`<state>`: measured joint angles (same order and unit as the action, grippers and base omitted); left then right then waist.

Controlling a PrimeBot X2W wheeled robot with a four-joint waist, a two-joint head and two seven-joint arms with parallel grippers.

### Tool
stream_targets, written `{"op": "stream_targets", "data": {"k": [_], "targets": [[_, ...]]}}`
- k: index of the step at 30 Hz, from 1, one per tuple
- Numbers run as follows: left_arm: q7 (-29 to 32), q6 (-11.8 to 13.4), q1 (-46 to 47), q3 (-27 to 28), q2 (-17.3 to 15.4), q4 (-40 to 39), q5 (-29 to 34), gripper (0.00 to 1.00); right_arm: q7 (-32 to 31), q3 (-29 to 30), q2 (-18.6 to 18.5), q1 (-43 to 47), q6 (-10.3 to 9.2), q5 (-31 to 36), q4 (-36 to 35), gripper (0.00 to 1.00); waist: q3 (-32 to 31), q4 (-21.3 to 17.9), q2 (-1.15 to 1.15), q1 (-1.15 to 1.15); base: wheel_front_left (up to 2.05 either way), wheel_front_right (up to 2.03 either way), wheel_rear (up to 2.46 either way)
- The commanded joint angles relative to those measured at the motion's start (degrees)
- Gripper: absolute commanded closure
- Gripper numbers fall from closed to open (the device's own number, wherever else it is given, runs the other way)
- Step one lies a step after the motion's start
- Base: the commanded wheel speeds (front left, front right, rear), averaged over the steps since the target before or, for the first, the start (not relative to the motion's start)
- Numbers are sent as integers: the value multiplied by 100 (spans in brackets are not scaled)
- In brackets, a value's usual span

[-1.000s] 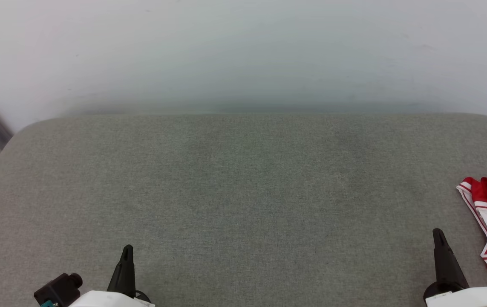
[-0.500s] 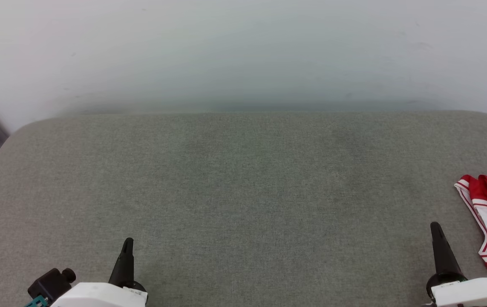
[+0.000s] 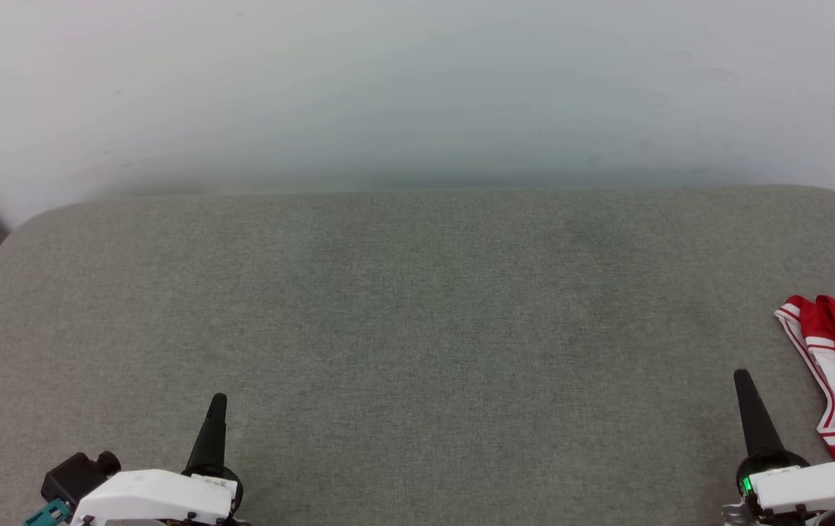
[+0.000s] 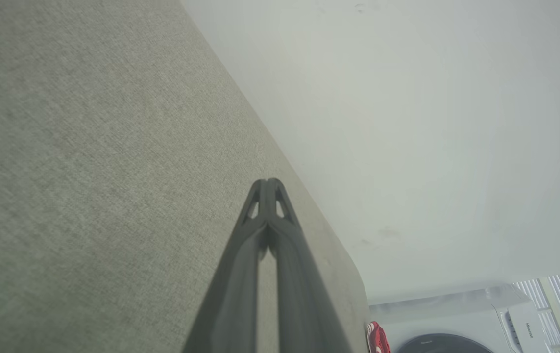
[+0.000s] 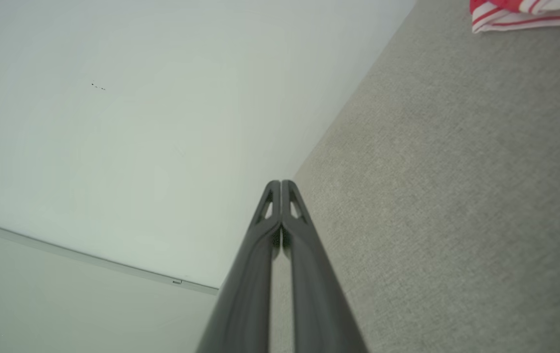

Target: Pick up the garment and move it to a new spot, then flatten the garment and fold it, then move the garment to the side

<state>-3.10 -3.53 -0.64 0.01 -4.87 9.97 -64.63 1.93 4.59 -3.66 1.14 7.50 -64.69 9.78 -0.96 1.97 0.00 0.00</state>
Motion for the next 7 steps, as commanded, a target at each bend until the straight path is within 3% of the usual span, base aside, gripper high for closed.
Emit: {"op": "stream_targets", "data": {"k": [1, 7], "targets": [[36, -40, 132, 24, -36, -5, -162, 100, -43, 5, -46, -179, 0, -158, -13, 100, 3, -5, 0, 0, 0, 0, 0], [129, -89, 198, 71, -34, 43, -528, 100, -135, 14, -45, -244, -1, -507, 45, 100, 14, -25, 0, 0, 0, 0, 0]]}}
